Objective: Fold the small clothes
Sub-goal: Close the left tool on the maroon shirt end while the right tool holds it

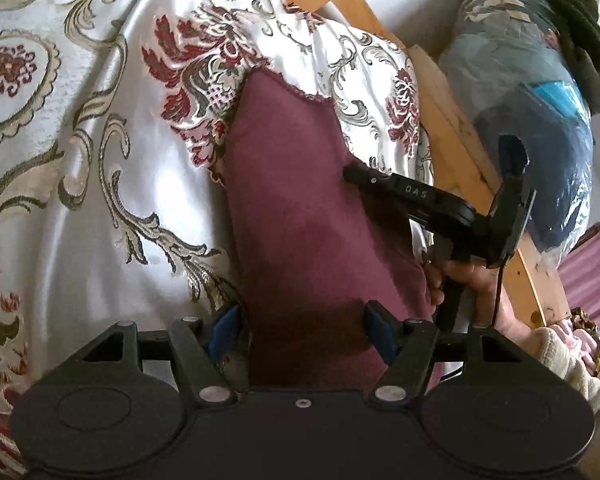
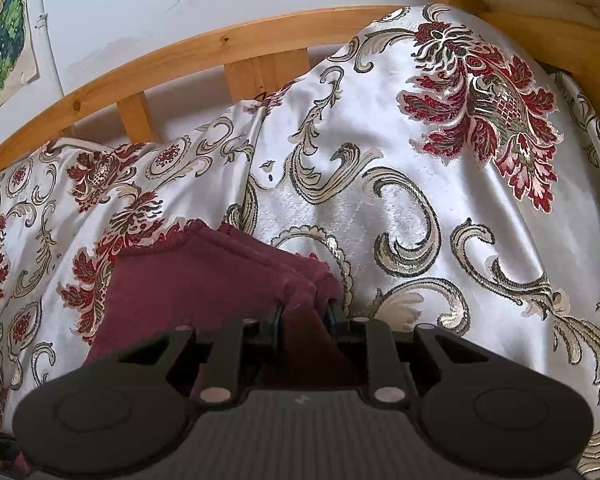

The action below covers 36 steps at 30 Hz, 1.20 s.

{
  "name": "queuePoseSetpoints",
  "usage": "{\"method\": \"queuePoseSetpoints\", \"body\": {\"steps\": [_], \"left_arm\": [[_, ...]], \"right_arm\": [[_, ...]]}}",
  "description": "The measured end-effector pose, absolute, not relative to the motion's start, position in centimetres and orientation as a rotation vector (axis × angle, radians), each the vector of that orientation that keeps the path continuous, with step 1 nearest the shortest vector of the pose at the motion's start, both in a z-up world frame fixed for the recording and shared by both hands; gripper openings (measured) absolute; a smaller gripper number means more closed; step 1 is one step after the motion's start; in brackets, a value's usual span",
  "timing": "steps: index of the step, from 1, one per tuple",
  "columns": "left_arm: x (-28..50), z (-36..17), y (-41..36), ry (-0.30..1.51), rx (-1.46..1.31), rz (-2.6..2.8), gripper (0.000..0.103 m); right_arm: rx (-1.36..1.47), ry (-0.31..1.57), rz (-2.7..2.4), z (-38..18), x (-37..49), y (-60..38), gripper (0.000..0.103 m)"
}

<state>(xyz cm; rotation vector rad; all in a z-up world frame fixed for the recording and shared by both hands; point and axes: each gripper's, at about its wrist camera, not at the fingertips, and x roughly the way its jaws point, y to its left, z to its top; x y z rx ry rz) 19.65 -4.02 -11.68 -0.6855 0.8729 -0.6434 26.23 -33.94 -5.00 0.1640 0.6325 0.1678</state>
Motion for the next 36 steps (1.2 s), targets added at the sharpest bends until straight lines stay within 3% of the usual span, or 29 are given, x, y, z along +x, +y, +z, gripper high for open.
{"method": "queuePoseSetpoints", "body": {"steps": [8, 11, 18, 24, 36], "left_arm": [[18.8, -11.0, -4.7, 0.845, -0.68, -0.611, 0.045], [18.2, -9.2, -5.1, 0.787, -0.611, -0.604, 0.041], [17.5, -4.1, -4.3, 0.621, -0.422, -0.557, 0.04], [18.9, -2.1, -0.2, 0.572, -0.41, -0.441, 0.04], [22.2, -5.6, 5.0, 0.634, -0.454, -0.273, 0.041]], "right_arm": [[0.193, 0.611, 0.178, -4.5, 25.9, -34.2, 0.022], [0.246, 0.577, 0.2, -3.2, 25.3, -34.7, 0.021], [0.222, 0.45, 0.285, 2.5, 25.3, -32.6, 0.021], [0.204, 0.435, 0.34, 5.2, 30.3, -28.3, 0.02], [0.097, 0.489, 0.354, 2.6, 37.0, -19.7, 0.018]]}}
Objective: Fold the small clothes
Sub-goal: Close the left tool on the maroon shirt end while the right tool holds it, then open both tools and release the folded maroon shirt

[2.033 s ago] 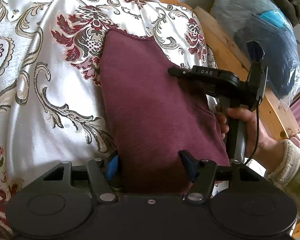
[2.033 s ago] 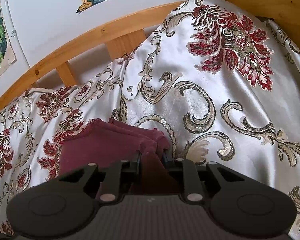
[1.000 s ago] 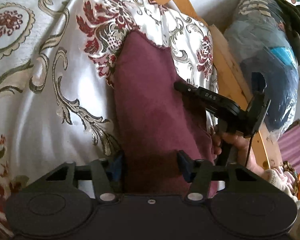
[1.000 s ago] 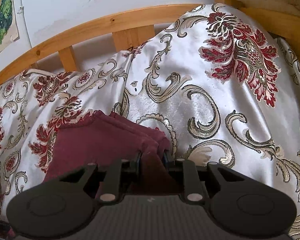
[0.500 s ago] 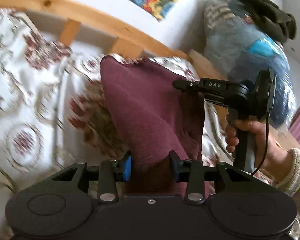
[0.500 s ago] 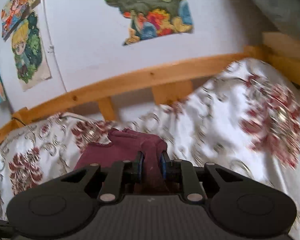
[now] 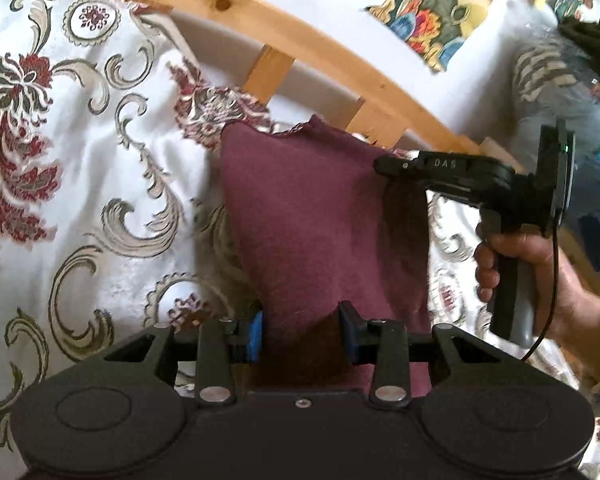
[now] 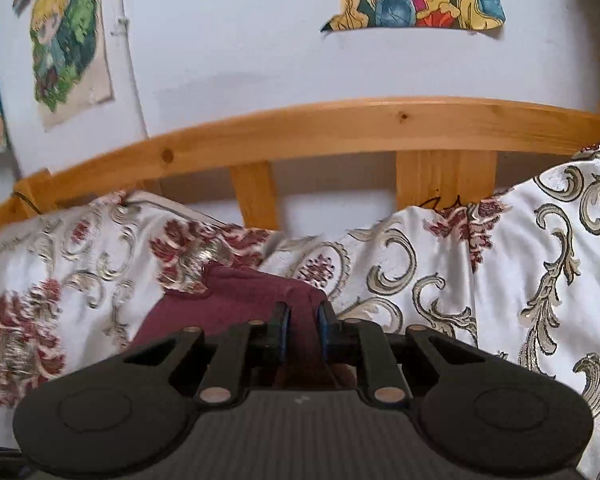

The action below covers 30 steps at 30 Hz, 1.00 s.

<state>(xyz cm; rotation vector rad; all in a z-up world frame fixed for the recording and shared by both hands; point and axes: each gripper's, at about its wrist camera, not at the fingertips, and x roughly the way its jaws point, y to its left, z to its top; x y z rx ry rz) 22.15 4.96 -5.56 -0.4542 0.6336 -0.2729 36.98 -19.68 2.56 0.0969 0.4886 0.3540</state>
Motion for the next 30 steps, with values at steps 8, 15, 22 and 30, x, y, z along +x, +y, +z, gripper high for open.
{"method": "queuePoseSetpoints", "body": {"steps": [8, 15, 22, 30], "left_arm": [[22.0, -6.6, 4.2, 0.635, -0.415, -0.257, 0.046], [22.3, -6.7, 4.4, 0.653, -0.438, -0.254, 0.052], [22.4, -6.7, 4.4, 0.668, -0.434, -0.221, 0.07], [22.3, -5.9, 4.2, 0.685, -0.42, -0.159, 0.088]], "right_arm": [[0.105, 0.513, 0.289, 0.8, 37.4, -20.5, 0.037], [0.099, 0.515, 0.26, 0.1, 36.1, -21.3, 0.07], [0.062, 0.492, 0.245, -0.1, 33.7, -22.4, 0.09], [0.101, 0.466, 0.22, 0.1, 30.9, -24.0, 0.103]]}}
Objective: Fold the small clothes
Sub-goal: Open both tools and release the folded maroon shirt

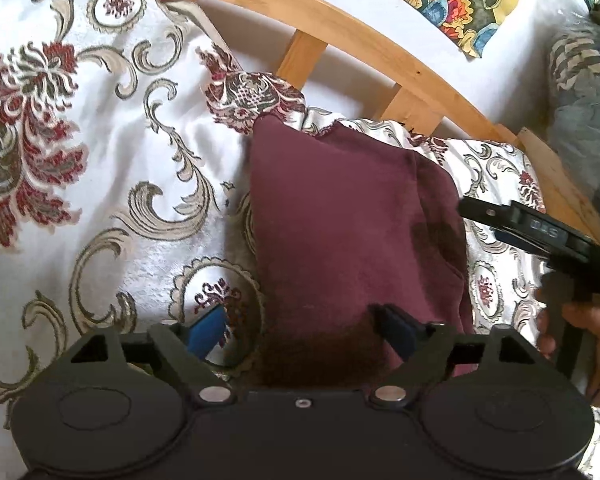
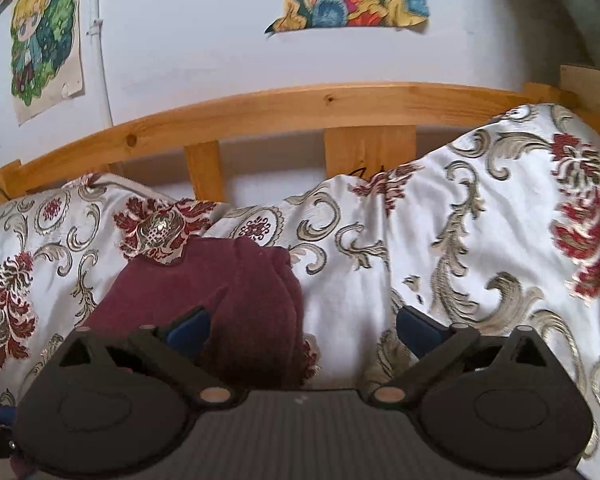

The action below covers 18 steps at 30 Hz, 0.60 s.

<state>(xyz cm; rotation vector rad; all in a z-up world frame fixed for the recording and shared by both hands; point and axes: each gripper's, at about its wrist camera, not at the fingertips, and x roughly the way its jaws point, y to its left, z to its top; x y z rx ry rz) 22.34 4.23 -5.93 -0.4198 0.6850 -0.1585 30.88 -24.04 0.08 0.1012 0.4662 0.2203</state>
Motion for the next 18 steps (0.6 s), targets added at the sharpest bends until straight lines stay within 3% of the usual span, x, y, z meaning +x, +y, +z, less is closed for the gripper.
{"method": "queuePoseSetpoints", "body": {"steps": [7, 18], "left_arm": [[21.3, -3.4, 3.9, 0.63, -0.388, -0.126, 0.098], [17.0, 3.0, 3.2, 0.484, -0.315, -0.08, 0.102]], "right_arm": [[0.129, 0.413, 0.216, 1.4, 27.5, -24.9, 0.103], [0.229, 0.324, 0.223, 4.3, 20.5, -25.5, 0.103]]}}
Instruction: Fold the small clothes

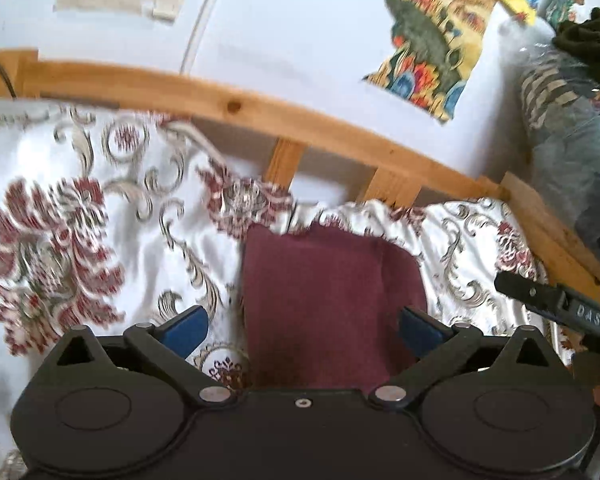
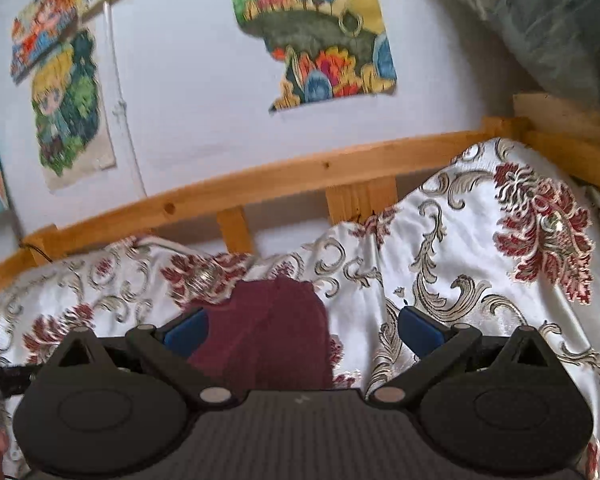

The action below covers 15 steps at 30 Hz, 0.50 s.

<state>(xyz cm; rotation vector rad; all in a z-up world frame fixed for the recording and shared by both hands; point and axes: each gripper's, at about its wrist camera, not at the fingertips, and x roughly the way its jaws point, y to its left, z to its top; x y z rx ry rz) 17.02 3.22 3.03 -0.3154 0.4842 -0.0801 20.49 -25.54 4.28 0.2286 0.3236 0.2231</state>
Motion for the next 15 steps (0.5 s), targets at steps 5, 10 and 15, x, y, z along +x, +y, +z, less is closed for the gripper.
{"method": "queuePoseSetpoints", "body": {"steps": [5, 10, 15], "left_arm": [[13.8, 5.7, 2.9, 0.432, -0.259, -0.062, 0.102], [10.4, 7.6, 2.9, 0.39, -0.224, -0.037, 0.102], [7.0, 8.7, 2.8, 0.361, -0.207, -0.028, 0.102]], "right_arm": [[0.208, 0.259, 0.227, 5.8, 16.8, -25.2, 0.103], [0.168, 0.196, 0.243, 7.2, 13.3, -24.3, 0.103], [0.145, 0.159, 0.266, 7.9, 9.9, -23.2, 0.103]]}}
